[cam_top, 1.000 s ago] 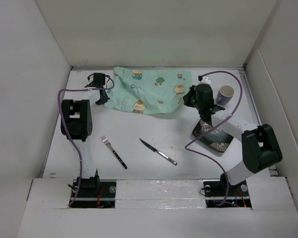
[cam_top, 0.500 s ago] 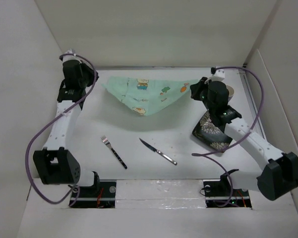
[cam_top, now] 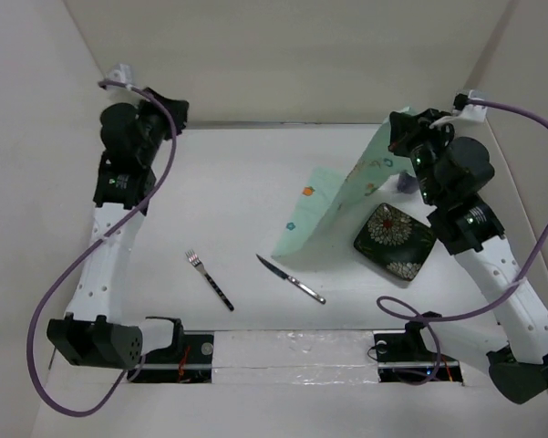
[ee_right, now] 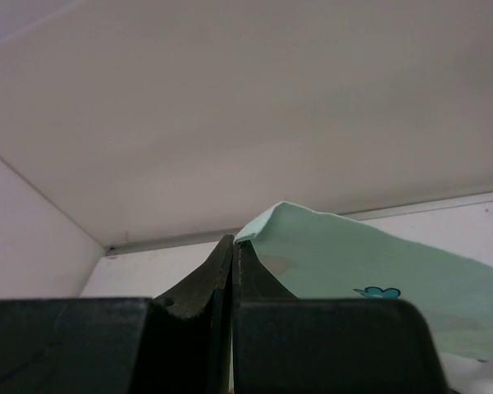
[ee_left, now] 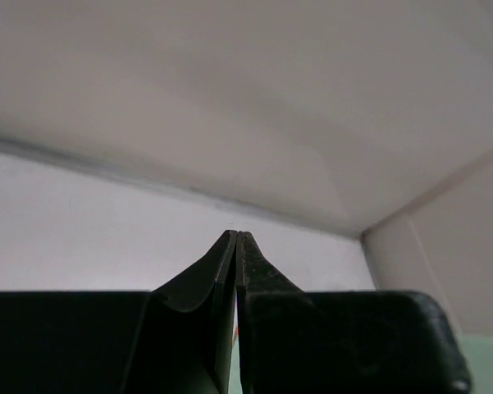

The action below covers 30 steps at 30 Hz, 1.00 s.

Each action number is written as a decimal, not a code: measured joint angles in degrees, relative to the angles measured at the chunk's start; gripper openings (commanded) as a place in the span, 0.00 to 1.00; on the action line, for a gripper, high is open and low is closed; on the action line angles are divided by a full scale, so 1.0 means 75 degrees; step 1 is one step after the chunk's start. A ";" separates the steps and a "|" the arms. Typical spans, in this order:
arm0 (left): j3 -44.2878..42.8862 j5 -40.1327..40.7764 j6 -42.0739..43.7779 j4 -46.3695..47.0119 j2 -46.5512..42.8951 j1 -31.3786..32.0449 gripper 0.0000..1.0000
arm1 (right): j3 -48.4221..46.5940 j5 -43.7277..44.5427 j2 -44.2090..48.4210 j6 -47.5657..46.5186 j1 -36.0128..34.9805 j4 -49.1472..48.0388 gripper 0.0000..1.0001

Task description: Set the dinner table for one person

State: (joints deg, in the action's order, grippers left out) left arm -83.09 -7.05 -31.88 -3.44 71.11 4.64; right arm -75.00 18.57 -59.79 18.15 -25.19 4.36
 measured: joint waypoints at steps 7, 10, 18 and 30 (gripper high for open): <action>0.2946 -0.0452 0.0201 -0.0070 0.1154 0.1370 0.34 | 0.1023 -0.0020 -0.0755 -0.0017 0.0108 0.0224 0.00; 0.3008 -0.0061 0.0236 -0.0452 0.2136 0.2806 0.51 | 0.1049 -0.0079 -0.0985 -0.0055 0.0114 0.0417 0.00; 0.2970 0.1099 0.0184 -0.0379 0.2454 0.5179 0.58 | 0.1049 -0.0105 -0.0551 -0.0087 0.0114 0.0341 0.00; 0.2774 0.2626 0.0163 -0.0956 0.4019 0.6202 0.53 | 0.1067 -0.0102 -0.0475 -0.0090 0.0114 0.0323 0.00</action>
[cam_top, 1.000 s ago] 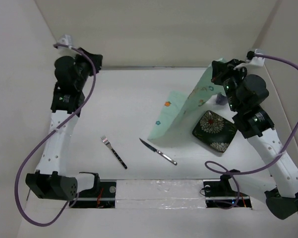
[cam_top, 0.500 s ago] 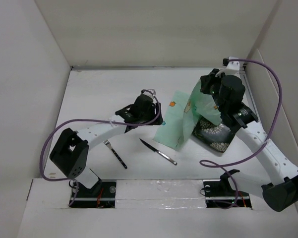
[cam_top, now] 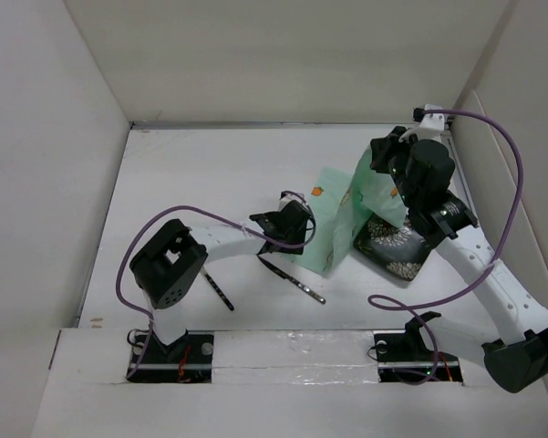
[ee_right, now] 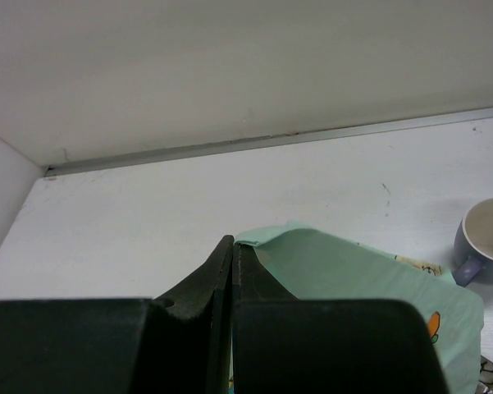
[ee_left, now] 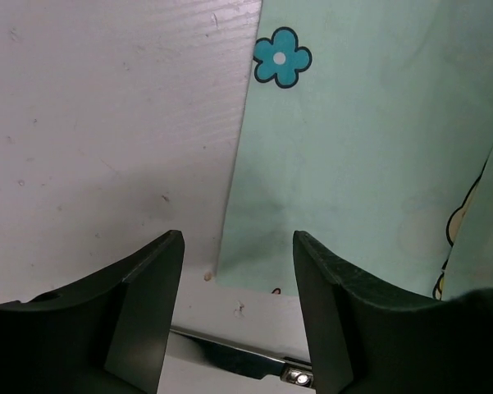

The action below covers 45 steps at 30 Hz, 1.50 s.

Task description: Set the dinner table for one person

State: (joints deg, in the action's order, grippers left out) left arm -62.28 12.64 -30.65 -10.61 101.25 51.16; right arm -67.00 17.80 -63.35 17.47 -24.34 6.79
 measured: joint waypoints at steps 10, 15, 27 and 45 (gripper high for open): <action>0.0044 0.0335 -0.0038 0.0300 0.0326 0.0478 0.30 | 0.0070 -0.0035 0.0152 0.0009 0.0146 -0.0015 0.00; 0.0044 0.0440 -0.0087 0.0382 0.0382 0.0519 0.00 | 0.0169 -0.0108 0.0286 0.0032 0.0204 -0.0111 0.00; -0.0192 0.0962 0.0055 -0.0460 -0.0930 -0.0099 0.00 | 0.0076 -0.0114 0.0417 0.0026 0.0245 0.0020 0.00; -0.2393 -0.1559 0.0038 0.0839 -0.4881 -0.5706 0.00 | -0.2751 -0.0356 0.0157 -0.0117 0.0236 0.0385 0.00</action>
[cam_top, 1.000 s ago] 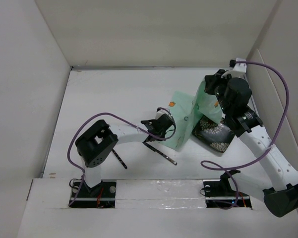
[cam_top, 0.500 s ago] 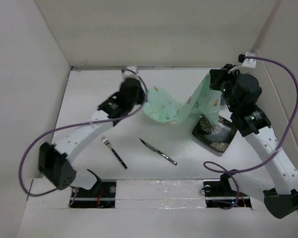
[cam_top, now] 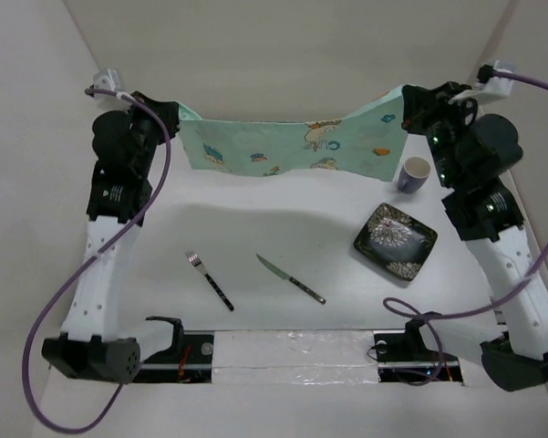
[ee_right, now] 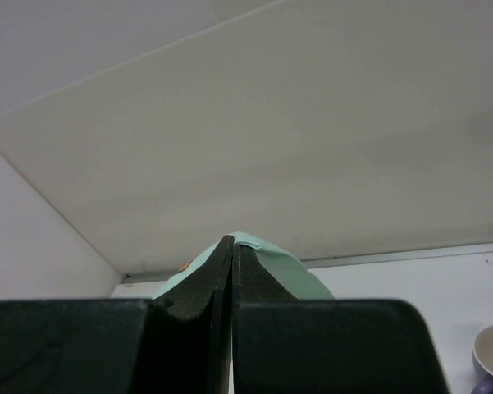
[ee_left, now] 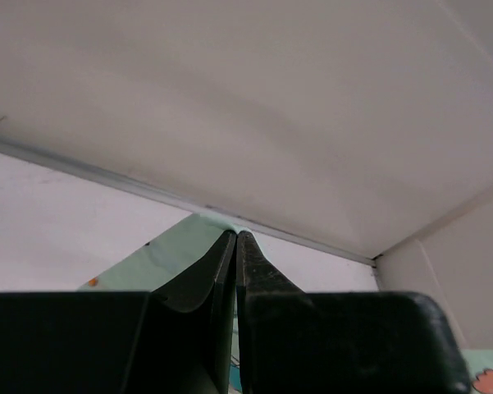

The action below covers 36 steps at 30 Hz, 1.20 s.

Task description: Set the dinner table for one person

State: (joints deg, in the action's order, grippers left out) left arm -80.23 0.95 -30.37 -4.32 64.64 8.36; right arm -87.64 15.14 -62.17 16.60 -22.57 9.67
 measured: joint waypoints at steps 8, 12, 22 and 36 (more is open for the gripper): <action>-0.0924 -0.1049 -0.0108 -0.0396 0.3124 -0.0979 0.00 | -0.1072 -0.0388 -0.3072 -0.0105 0.0227 0.0061 0.00; -0.2917 -0.1332 -0.0085 -0.1207 0.4893 -0.1166 0.00 | -0.2454 -0.0632 -0.4980 -0.0189 0.0423 0.0455 0.00; -0.3209 -0.1580 -0.0044 -0.0965 0.4234 -0.1475 0.00 | -0.3815 -0.1125 -0.5709 -0.0291 0.0758 0.0863 0.00; 0.4127 -0.1364 -0.0758 0.0933 0.2288 -0.1483 0.00 | 0.3383 -0.1402 -0.3617 0.0399 0.0650 -0.0769 0.00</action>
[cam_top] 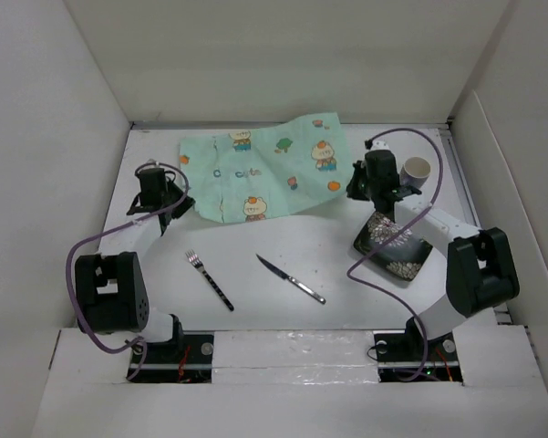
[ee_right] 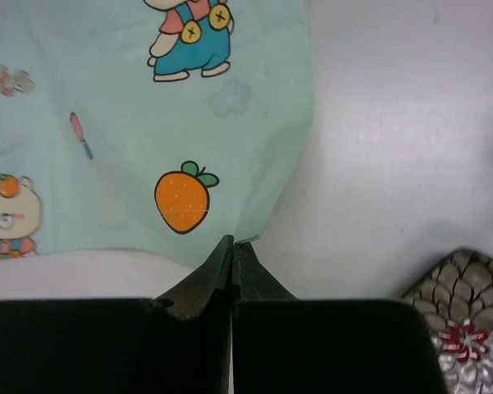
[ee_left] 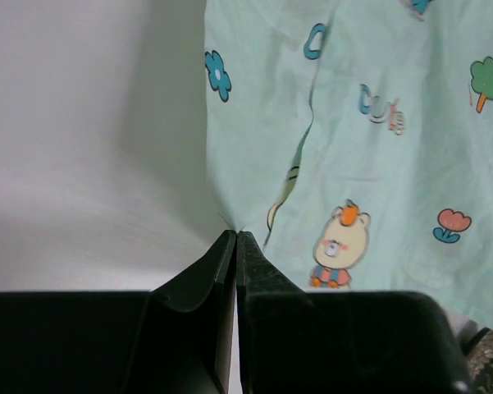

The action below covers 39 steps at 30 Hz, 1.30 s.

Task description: Set the dinner table for one person

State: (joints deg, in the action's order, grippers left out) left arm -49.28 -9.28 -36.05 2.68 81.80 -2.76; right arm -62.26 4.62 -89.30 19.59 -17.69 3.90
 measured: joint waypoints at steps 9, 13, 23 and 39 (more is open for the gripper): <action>0.1445 0.0495 -0.0350 0.0621 -0.0163 0.0000 0.00 | 0.1955 0.0052 0.0463 0.0280 -0.0504 -0.0166 0.00; 0.1813 0.0953 -0.0408 0.0618 -0.0600 0.0000 0.00 | 0.2702 0.0166 0.1125 0.0341 -0.0603 -0.0224 0.00; 0.1856 0.1734 -0.0411 0.0391 -0.0807 0.0000 0.00 | 0.3596 0.0417 0.2028 0.0446 -0.0600 -0.0163 0.00; 0.2226 0.2119 -0.0507 0.0064 -0.1209 0.0178 0.42 | 0.3768 0.0411 0.2273 0.0571 -0.0589 -0.0023 0.38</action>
State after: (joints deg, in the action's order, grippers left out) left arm -32.58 6.61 -39.86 3.16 72.73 -1.43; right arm -34.00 7.70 -72.25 23.88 -22.11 3.73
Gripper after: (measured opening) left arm 0.381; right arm 0.356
